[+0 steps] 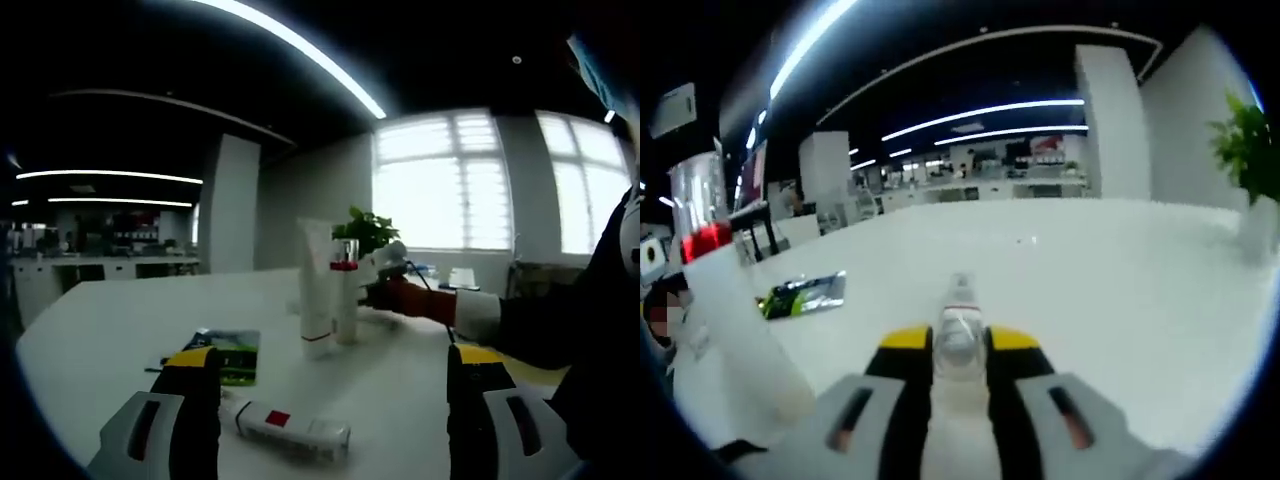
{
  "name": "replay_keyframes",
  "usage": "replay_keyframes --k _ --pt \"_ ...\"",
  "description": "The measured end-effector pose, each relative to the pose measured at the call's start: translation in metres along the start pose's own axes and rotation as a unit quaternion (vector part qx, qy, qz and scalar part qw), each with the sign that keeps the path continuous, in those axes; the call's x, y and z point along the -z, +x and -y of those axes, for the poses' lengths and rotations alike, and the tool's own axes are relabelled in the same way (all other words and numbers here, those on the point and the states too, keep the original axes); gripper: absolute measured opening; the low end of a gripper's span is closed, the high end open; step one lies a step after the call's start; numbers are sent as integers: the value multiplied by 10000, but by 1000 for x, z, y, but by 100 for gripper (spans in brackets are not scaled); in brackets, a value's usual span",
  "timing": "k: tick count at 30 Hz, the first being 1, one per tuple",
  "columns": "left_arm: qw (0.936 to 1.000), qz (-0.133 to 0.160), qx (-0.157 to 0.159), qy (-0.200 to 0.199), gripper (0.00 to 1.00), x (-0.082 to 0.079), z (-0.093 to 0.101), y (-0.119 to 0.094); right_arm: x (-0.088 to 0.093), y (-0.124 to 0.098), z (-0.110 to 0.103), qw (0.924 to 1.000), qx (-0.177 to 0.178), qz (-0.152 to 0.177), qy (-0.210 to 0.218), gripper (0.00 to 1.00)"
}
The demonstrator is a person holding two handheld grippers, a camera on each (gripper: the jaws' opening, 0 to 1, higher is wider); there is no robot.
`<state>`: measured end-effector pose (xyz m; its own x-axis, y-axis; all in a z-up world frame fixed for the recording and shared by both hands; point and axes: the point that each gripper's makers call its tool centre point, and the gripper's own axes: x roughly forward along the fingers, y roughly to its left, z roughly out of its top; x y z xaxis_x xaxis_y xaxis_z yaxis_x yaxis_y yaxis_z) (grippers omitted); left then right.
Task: Arrange the skincare products in the storage area until every visible bottle or jar stands upright without overlapping.
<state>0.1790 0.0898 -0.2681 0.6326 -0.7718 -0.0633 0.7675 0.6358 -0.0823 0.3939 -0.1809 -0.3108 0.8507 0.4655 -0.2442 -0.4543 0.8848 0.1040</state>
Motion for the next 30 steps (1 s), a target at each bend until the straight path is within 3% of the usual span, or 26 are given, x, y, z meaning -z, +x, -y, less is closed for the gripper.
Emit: replay_keyframes --k 7,12,25,30 --pt "10000 42 -15 -28 95 -2 2 -3 -16 -9 1 9955 -248 509 763 18" --pt "10000 42 16 -15 94 -4 1 -2 -23 -13 1 9912 -414 703 1047 17" --pt "10000 4 63 -24 94 -3 4 1 -42 -23 -8 9768 -865 1194 1554 17" --pt "10000 -6 76 -17 94 -3 4 3 -46 -25 -16 9758 -956 1299 1476 17"
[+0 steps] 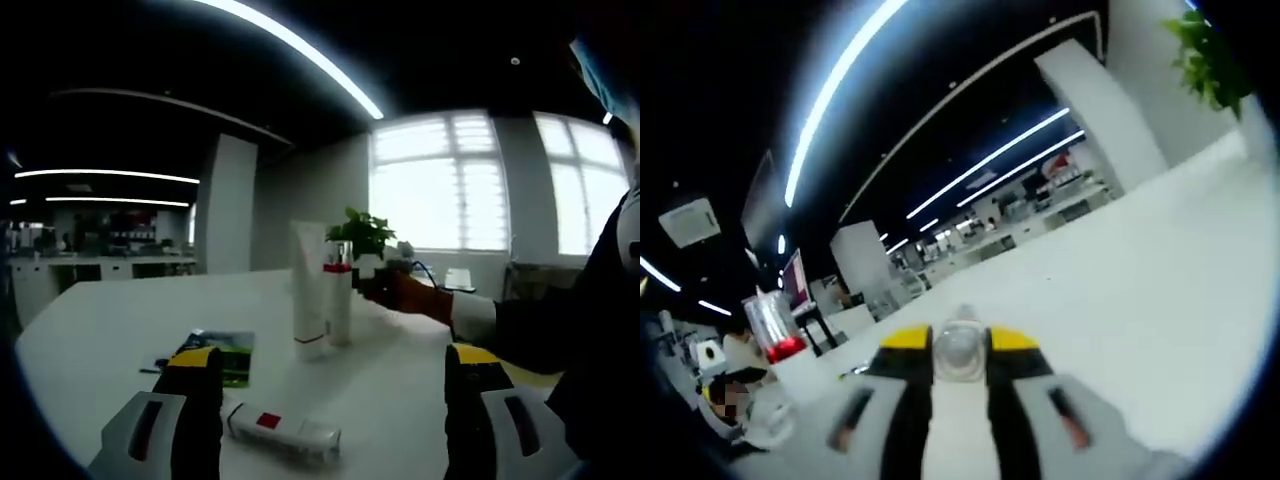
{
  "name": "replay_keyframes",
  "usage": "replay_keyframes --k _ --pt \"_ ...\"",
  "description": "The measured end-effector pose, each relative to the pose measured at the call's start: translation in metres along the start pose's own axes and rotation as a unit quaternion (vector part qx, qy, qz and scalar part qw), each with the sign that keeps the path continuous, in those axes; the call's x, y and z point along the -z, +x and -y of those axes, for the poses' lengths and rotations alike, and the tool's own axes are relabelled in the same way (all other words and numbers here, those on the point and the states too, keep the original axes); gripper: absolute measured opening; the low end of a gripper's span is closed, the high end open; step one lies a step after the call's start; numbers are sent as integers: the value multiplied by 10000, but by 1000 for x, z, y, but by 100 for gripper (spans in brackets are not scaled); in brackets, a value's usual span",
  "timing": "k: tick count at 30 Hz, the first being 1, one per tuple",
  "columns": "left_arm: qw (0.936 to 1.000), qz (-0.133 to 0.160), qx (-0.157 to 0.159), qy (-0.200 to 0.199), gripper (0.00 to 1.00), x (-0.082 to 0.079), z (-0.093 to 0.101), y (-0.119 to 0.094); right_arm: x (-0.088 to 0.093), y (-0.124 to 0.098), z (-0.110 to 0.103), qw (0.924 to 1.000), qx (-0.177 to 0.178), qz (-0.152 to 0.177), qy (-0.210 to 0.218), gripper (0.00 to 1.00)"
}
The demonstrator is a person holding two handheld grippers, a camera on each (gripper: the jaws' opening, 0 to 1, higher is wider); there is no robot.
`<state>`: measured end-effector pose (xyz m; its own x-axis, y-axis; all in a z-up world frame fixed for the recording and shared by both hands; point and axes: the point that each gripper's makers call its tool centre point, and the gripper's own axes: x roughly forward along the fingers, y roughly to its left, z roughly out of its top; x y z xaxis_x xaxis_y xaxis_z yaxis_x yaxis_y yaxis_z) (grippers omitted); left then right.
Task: Arrange the skincare products in the storage area until every visible bottle or jar stands upright without overlapping.
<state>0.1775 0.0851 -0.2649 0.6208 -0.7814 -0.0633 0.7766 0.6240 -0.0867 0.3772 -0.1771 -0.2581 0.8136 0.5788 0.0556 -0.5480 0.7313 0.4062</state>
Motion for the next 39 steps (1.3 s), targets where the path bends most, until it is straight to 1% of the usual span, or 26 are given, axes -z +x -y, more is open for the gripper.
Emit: replay_keyframes --k 4,9,11,15,17,20,22,24,26,32,33,35,38,39 --pt "10000 3 -8 -6 94 0 -1 0 -4 -2 -5 9999 -81 142 37 17" --pt "10000 -11 -6 -10 94 1 -1 2 -22 -4 -13 9974 -417 568 165 17" --pt "10000 -10 5 -5 93 2 -1 2 -29 -4 -16 9950 -589 734 347 17" --pt "10000 -26 13 -6 93 3 -2 3 -33 -6 -17 9934 -687 834 375 16" --pt "10000 -33 12 -4 93 3 -3 4 -38 -7 -20 9916 -786 950 400 16" --pt "10000 -37 22 -6 93 3 -4 4 -46 -9 -24 9892 -929 1087 321 16" --pt "10000 -35 25 -1 93 3 -4 4 -55 -10 -28 9856 -1134 1232 241 17" --pt "10000 -34 29 -3 93 3 -4 4 -59 -11 -34 9835 -1280 1278 96 17" --pt "10000 -39 31 -4 93 3 -3 5 -61 -11 -38 9823 -1340 1310 -5 16" --pt "10000 -66 57 -28 92 5 -1 6 -75 -17 -52 9719 -1723 1590 -214 17" --pt "10000 -66 61 -28 92 6 -1 6 -76 -18 -54 9709 -1732 1634 -245 17" --pt "10000 -67 63 -23 92 6 0 6 -81 -19 -48 9693 -1801 1663 -212 17" --pt "9999 -64 77 -13 91 6 2 6 -83 -23 -66 9621 -2029 1796 -318 17" --pt "9999 -61 82 -13 91 6 2 6 -83 -24 -69 9608 -2070 1814 -328 17"
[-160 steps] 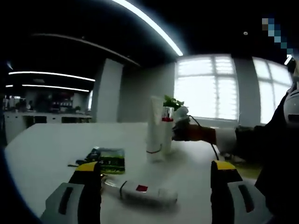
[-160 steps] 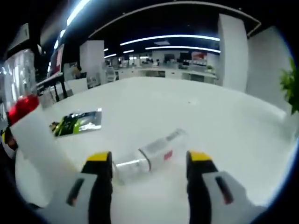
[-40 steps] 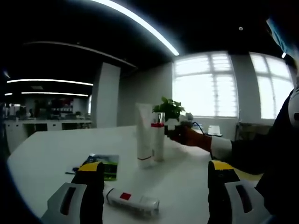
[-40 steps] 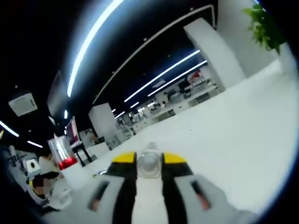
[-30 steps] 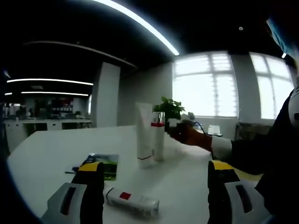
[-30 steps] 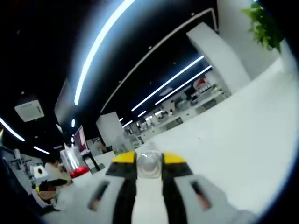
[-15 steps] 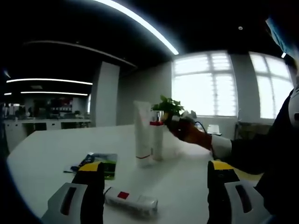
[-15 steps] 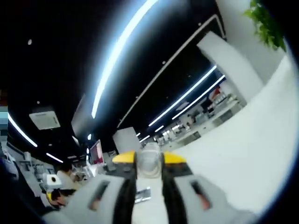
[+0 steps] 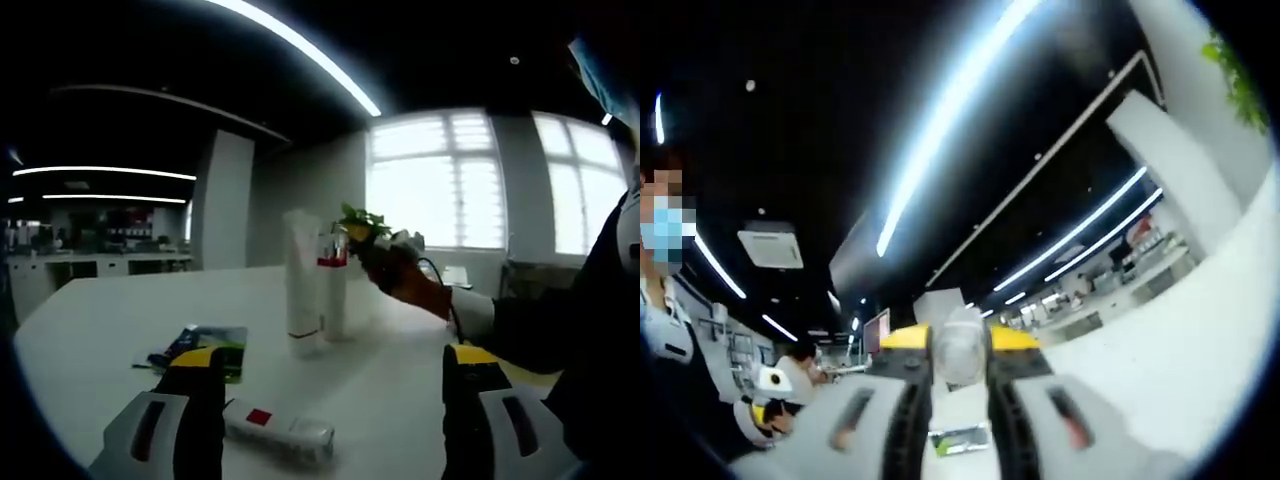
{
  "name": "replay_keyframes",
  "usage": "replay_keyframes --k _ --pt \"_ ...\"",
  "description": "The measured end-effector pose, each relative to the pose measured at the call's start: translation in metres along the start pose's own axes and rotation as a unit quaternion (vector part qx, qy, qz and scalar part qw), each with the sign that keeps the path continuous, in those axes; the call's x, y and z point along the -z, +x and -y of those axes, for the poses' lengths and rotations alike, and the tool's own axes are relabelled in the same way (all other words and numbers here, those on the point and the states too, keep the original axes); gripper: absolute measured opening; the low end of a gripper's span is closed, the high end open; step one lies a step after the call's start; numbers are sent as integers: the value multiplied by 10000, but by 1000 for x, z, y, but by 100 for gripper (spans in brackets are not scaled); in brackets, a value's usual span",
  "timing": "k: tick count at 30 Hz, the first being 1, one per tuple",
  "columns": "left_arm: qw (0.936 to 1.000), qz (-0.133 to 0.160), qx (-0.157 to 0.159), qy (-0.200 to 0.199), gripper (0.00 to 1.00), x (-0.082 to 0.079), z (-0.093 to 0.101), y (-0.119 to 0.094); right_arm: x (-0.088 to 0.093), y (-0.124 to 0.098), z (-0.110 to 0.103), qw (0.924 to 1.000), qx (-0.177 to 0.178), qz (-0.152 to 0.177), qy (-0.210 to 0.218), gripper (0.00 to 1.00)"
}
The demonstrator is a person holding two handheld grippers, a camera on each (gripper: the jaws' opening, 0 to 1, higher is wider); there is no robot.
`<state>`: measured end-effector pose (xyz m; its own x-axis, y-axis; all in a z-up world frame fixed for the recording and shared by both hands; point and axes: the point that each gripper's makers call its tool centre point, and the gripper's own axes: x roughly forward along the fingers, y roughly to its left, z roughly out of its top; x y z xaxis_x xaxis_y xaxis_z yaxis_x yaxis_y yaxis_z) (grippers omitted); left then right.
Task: Arrange the skincare products in the storage area until every visible bottle or jar stands upright without overlapping.
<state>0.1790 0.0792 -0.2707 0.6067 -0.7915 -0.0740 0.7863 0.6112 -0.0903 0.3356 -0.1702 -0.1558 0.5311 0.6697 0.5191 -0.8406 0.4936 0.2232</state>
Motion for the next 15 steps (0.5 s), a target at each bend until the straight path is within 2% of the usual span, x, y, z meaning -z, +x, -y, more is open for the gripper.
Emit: replay_keyframes --k 9,10,11,13,15 --pt "10000 3 32 -5 90 0 1 -3 -10 3 -32 9975 -647 241 -182 17" --pt "10000 4 41 -5 89 0 1 -3 -10 4 -38 9968 -747 223 -180 17" --pt "9995 170 241 -112 85 -5 10 -4 -7 8 -71 9918 -1217 291 -265 17" --pt "9993 214 282 -136 83 -7 12 -5 -11 7 -69 9906 -1317 320 -198 17" --pt "9992 226 307 -129 82 -7 13 -4 -9 8 -82 9882 -1473 315 -265 17"
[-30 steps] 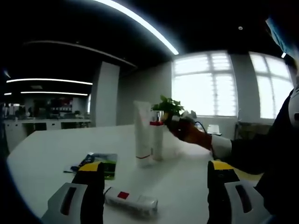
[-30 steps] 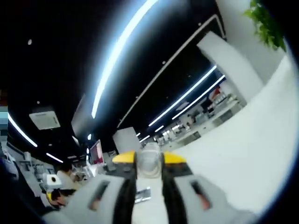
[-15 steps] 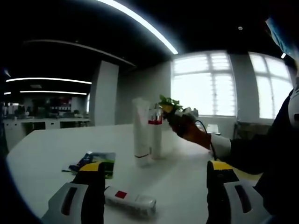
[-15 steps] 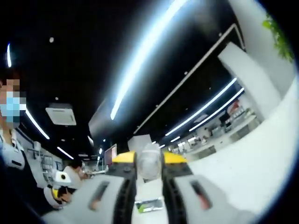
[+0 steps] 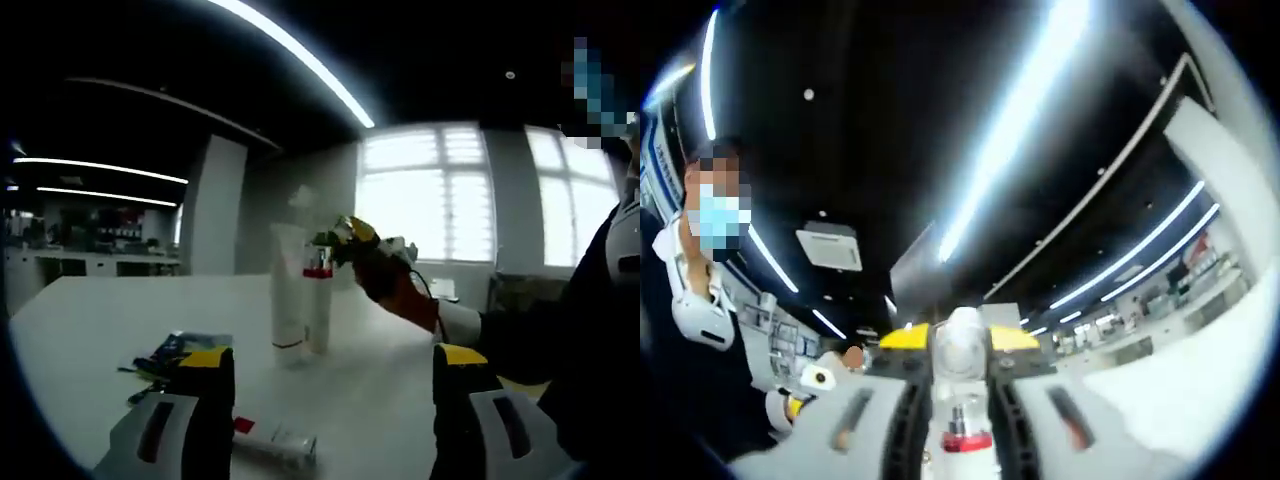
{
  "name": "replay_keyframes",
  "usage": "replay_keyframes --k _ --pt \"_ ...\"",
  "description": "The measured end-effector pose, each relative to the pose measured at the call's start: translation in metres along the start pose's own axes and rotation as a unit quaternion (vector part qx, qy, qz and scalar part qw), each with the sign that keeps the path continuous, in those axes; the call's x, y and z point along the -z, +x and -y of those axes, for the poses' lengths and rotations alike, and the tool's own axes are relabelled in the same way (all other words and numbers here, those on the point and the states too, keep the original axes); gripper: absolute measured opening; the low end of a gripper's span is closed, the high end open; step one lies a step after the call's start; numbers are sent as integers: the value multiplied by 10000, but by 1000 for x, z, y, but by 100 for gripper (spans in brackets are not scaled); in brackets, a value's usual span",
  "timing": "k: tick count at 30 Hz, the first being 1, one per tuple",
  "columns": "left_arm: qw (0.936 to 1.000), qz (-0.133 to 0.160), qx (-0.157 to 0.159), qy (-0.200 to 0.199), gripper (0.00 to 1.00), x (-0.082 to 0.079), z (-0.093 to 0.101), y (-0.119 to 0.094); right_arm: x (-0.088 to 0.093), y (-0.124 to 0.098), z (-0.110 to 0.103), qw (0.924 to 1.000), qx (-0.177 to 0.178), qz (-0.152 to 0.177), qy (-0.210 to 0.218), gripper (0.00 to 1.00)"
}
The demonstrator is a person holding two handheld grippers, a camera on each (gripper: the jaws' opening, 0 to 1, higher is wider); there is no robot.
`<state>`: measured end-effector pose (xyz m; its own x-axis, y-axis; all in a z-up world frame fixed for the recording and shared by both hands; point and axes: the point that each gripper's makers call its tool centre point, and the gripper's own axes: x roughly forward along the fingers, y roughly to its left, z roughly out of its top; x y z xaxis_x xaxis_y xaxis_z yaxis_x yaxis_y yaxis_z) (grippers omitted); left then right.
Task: Arrange the skincare products in the storage area until every visible bottle or jar stands upright without overlapping.
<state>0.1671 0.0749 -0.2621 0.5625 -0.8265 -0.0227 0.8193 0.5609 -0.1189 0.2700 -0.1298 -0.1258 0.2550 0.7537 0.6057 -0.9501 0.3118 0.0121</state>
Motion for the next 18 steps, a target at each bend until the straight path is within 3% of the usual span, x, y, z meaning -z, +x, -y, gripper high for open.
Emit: replay_keyframes --k 18 --pt "9998 18 186 -44 72 1 11 1 19 21 -56 9952 -933 -281 -66 17"
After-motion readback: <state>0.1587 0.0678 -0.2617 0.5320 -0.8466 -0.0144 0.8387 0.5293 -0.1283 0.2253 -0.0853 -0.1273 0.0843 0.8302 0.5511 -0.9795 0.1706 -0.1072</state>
